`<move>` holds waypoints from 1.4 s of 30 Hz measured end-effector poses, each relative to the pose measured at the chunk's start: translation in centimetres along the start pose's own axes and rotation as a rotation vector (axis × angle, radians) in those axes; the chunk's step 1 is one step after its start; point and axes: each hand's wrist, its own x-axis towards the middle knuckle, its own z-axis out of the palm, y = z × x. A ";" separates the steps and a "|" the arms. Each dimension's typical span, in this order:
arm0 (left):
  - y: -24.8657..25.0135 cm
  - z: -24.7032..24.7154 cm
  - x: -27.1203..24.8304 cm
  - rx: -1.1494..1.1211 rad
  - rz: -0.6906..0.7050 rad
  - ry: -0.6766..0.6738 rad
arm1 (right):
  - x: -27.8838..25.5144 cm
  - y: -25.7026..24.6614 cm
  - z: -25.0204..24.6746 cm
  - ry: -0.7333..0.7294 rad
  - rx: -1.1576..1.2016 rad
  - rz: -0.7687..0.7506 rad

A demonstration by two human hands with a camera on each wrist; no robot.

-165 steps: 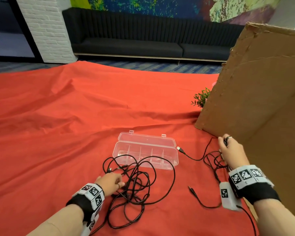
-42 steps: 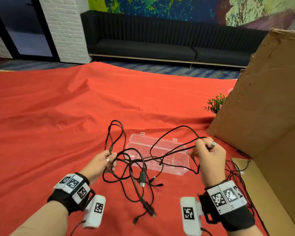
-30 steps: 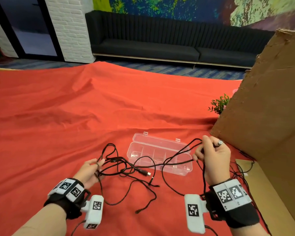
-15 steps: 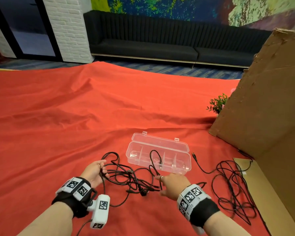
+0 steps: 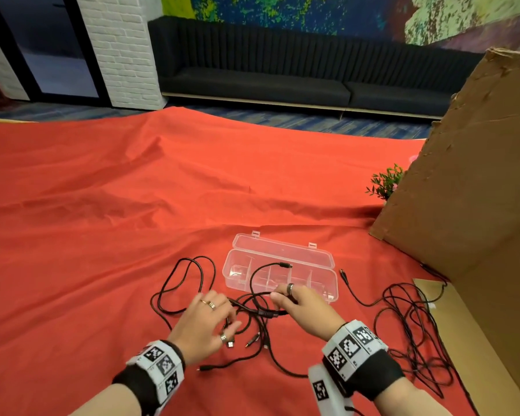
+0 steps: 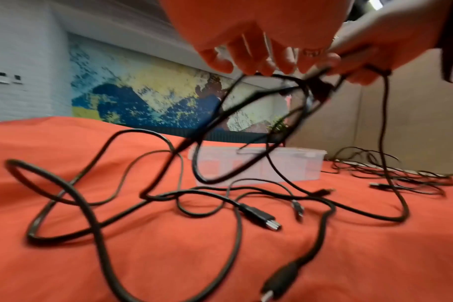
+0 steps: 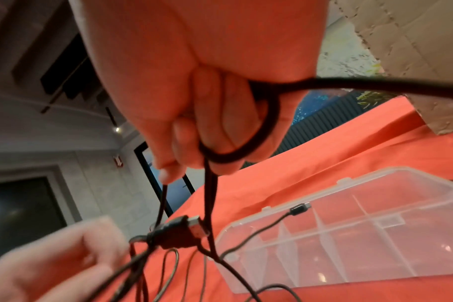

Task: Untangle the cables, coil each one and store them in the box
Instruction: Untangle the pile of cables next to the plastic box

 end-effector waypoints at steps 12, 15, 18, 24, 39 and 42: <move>2.3 -0.6 2.3 -0.689 -0.304 -0.029 | 1.1 2.2 -1.5 0.236 0.288 0.141; 2.7 -2.5 3.4 -0.978 -0.464 0.061 | 0.8 3.2 -1.5 0.210 0.228 0.182; 2.8 -3.1 4.0 -1.197 -0.587 0.092 | 0.6 3.0 -0.8 0.173 0.162 0.178; 1.9 -3.8 4.3 -1.596 -0.711 -0.055 | 0.8 2.7 -0.9 0.238 0.030 0.184; -2.4 -5.8 3.3 -1.687 -0.798 0.110 | -0.4 5.1 -5.5 0.531 0.068 0.316; -3.9 -5.9 2.7 -1.628 -0.862 0.195 | -1.0 6.4 -6.1 0.568 0.093 0.354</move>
